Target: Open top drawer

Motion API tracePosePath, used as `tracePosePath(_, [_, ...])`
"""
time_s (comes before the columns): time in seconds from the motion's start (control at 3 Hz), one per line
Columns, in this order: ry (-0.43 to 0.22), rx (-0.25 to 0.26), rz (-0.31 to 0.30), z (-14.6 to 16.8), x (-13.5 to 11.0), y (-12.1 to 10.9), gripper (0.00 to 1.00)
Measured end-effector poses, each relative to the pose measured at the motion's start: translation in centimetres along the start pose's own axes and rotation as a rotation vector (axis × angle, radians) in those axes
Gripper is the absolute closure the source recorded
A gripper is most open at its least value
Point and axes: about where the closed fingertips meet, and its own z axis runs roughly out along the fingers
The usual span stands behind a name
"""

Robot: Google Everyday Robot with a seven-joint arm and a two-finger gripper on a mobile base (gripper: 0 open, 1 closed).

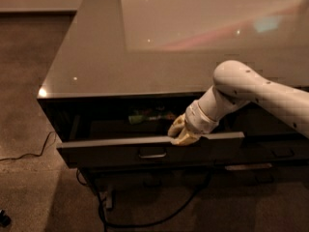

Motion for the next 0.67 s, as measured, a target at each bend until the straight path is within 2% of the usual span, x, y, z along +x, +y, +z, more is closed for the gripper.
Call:
tracePosePath(0.33, [0.0, 0.0, 0.0, -0.13, -0.11, -0.07, 0.82])
tracePosePath(0.67, [0.0, 0.0, 0.0, -0.13, -0.11, -0.07, 0.59])
